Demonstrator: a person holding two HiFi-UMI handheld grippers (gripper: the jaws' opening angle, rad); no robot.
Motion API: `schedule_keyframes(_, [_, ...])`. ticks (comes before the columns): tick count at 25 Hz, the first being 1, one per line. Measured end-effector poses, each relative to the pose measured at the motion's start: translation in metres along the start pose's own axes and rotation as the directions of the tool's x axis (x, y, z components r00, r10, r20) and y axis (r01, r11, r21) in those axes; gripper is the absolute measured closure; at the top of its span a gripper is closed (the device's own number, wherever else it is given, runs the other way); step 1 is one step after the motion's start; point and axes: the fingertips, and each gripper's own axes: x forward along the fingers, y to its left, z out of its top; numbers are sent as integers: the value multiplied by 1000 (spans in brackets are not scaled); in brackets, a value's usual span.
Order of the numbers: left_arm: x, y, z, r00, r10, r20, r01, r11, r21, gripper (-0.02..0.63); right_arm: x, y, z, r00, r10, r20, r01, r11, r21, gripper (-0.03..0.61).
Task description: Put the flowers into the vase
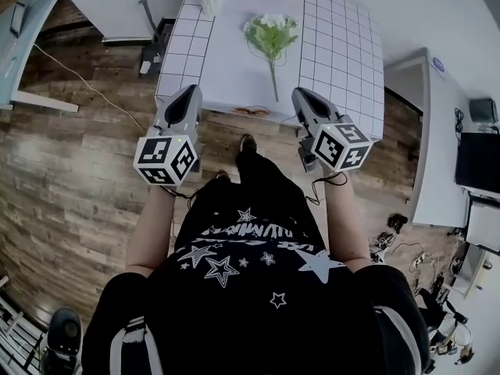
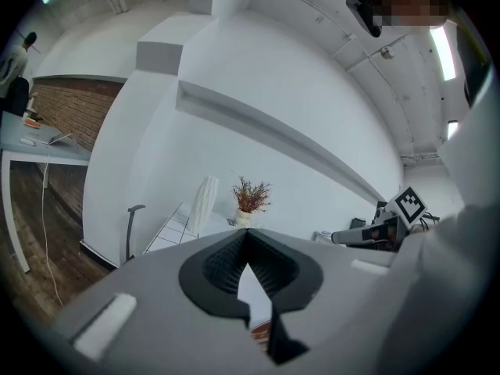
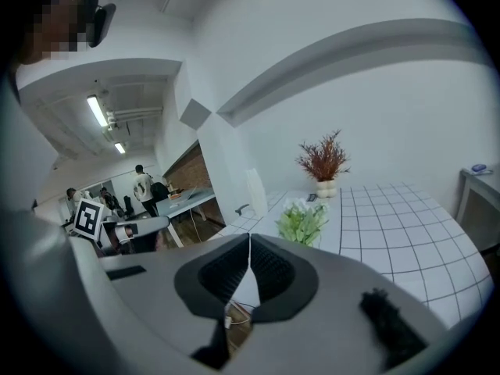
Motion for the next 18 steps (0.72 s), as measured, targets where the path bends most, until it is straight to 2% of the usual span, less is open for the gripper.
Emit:
schedule_keyframes(9, [4,25,9,996,84,9,-84,996,9,606,43,-17,2,997,29,-66,-31,999,-29,565])
schedule_keyframes(15, [25,34,22,993,116,5,-116,993,31,606,72,-51,1,991,9,-135,-7,1000,15,565])
schedule_keyframes(18, [38,34,21,993,121,-6,-121,992,30,604,84,-64,-11,975,13,-220,1,998,62,565])
